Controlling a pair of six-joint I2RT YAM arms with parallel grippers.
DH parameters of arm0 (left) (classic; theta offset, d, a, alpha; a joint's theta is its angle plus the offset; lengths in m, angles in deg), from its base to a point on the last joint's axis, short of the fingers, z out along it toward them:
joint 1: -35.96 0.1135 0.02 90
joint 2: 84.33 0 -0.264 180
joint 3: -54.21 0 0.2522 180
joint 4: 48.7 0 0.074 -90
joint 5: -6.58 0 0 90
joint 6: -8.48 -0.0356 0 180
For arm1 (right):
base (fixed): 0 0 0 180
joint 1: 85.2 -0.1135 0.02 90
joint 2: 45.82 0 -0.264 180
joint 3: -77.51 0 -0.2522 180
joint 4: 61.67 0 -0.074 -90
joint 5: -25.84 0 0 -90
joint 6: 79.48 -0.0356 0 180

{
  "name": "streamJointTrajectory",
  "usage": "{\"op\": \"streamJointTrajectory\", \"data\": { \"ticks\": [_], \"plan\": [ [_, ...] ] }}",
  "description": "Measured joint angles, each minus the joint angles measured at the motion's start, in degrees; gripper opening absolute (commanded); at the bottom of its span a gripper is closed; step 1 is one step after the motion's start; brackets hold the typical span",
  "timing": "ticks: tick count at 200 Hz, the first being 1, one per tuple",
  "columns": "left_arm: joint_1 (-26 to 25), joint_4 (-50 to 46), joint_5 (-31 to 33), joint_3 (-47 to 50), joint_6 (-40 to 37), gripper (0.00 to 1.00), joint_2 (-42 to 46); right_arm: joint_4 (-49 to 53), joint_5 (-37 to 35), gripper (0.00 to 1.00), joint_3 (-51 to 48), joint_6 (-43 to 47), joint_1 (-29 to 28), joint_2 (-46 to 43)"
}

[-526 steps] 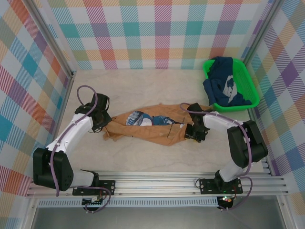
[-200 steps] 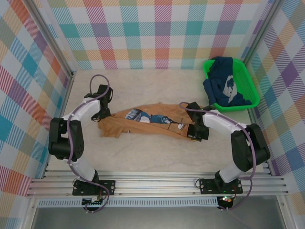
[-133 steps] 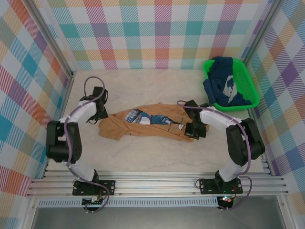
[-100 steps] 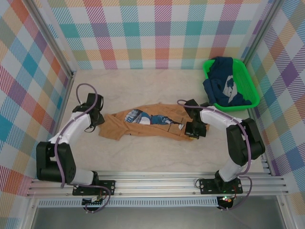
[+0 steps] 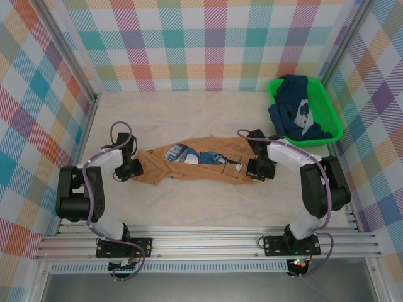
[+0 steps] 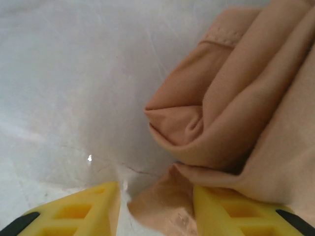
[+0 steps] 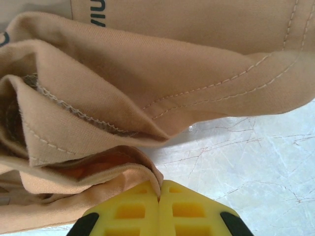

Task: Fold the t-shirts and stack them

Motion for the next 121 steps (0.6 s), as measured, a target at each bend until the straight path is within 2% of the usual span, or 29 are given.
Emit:
{"op": "streamJointTrajectory", "data": {
  "ticks": [36,83,121],
  "plan": [
    [0.1,0.6,-0.6,-0.3,-1.0,0.26,-0.4,0.0,0.2,0.00,0.0,0.0,0.0,0.0],
    [-0.1,0.6,-2.3,-0.6,1.3,0.00,0.5,0.0,0.2,0.00,0.0,0.0,0.0,0.2],
    [-3.1,-1.9,-3.3,-1.0,8.6,0.00,11.1,-0.2,0.4,0.00,0.4,0.0,0.0,-1.7]
  ]
}}
